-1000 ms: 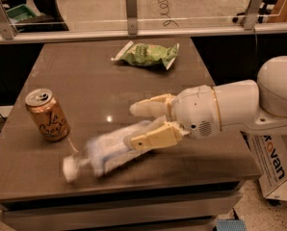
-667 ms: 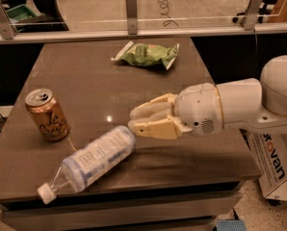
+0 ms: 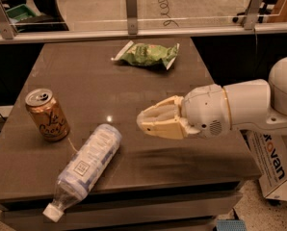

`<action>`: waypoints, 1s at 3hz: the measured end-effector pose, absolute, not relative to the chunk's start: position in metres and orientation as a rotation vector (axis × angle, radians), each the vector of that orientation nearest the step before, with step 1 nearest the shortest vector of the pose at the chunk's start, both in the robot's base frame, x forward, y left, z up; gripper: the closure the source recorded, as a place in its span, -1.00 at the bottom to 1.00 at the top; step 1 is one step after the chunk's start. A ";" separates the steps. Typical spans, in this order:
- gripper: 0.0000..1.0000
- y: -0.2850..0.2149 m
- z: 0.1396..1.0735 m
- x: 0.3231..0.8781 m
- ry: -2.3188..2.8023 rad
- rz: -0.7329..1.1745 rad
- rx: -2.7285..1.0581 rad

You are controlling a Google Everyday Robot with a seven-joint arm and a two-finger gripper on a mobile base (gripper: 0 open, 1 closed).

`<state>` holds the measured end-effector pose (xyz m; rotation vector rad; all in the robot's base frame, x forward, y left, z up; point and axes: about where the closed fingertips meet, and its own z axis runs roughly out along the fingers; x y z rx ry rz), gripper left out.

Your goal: Move blue plastic bottle near green jalapeno chip bag

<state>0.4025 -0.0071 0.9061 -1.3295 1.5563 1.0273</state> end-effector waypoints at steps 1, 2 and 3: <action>0.68 -0.013 0.906 0.401 1.564 1.016 -1.362; 0.21 -0.009 0.912 0.396 1.553 0.965 -1.471; -0.25 0.011 0.914 0.383 1.511 0.881 -1.655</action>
Offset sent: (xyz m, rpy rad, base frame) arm -0.0096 -0.0015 0.0097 -0.1931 -0.0989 0.1304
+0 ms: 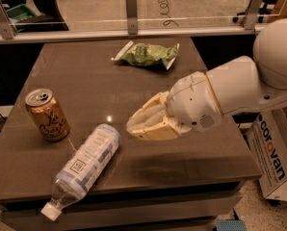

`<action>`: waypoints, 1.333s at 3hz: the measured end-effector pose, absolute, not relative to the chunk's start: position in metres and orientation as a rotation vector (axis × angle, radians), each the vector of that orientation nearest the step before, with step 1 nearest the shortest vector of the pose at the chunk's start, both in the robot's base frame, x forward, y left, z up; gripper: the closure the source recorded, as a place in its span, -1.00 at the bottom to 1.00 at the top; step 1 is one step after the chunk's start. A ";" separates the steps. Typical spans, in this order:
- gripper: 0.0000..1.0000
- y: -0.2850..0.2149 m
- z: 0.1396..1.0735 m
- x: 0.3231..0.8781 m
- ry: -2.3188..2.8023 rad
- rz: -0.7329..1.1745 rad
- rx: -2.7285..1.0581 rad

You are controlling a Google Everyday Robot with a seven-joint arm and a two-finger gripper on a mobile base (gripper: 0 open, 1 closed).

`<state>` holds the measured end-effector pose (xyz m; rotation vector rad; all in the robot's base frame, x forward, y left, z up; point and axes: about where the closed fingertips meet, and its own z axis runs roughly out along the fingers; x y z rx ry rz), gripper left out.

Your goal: Move blue plastic bottle near green jalapeno chip bag

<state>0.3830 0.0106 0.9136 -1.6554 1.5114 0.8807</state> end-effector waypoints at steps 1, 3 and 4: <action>-0.72 0.032 0.915 0.370 1.443 0.769 -1.850; -1.00 0.074 0.920 0.360 1.255 0.603 -2.132; -1.00 0.095 0.910 0.358 1.146 0.528 -2.258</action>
Offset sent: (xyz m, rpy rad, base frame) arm -0.0234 0.0652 0.0121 -0.2919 -0.2951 0.3286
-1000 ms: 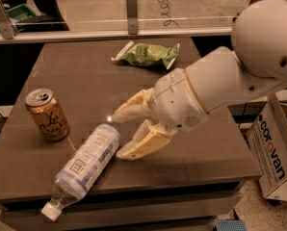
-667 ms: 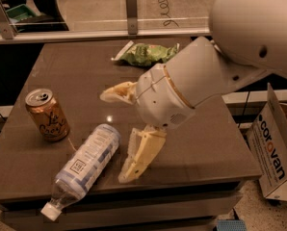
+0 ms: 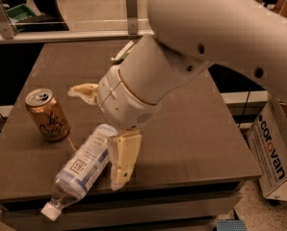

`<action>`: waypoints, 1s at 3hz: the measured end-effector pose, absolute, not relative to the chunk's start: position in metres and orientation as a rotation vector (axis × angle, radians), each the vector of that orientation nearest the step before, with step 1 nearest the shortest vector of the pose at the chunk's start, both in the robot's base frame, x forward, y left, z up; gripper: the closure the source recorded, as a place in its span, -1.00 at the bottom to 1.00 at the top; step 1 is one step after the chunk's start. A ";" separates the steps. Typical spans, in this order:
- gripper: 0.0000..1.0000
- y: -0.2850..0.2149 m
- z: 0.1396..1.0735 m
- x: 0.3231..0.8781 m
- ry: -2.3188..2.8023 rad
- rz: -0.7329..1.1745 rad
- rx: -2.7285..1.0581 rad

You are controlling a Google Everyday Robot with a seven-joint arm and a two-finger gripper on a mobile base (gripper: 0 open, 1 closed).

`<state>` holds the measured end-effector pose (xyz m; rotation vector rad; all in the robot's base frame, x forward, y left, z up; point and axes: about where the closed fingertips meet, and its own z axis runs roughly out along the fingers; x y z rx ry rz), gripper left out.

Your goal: Move blue plastic bottle near green jalapeno chip bag

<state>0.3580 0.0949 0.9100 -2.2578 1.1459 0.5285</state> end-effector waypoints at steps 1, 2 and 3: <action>-1.00 0.109 0.889 0.355 1.078 0.466 -2.355; -1.00 0.118 0.865 0.356 1.032 0.387 -2.450; -1.00 0.122 0.850 0.357 1.006 0.334 -2.506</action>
Offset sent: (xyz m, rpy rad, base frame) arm 0.0032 0.0304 -0.0787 -0.2337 -0.1603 0.1723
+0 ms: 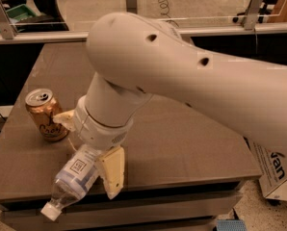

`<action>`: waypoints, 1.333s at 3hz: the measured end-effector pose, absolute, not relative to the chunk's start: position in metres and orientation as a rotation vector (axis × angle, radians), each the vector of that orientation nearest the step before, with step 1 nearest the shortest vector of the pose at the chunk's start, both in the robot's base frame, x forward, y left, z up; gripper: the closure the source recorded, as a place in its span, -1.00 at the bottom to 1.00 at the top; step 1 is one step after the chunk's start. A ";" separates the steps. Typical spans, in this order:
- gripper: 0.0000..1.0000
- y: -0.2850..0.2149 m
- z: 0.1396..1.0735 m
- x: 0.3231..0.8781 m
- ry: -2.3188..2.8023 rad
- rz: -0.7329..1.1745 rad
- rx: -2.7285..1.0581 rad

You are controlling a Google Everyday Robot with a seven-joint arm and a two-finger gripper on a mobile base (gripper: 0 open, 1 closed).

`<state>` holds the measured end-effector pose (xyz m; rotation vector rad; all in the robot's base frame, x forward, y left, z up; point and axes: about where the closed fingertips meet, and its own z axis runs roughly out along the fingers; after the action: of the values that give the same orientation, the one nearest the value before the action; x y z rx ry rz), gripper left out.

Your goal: Move blue plastic bottle near green jalapeno chip bag

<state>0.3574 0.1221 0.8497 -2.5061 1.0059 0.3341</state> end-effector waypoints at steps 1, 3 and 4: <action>-1.00 0.125 0.837 0.359 0.983 0.287 -2.554; -0.67 0.123 0.838 0.359 0.979 0.288 -2.546; -0.19 0.116 0.836 0.364 1.003 0.307 -2.548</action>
Offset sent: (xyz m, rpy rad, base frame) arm 0.0047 0.0026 -0.0197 -0.0541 -0.0304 0.0272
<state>0.3640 0.1160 0.8361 -2.5478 1.0026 0.3067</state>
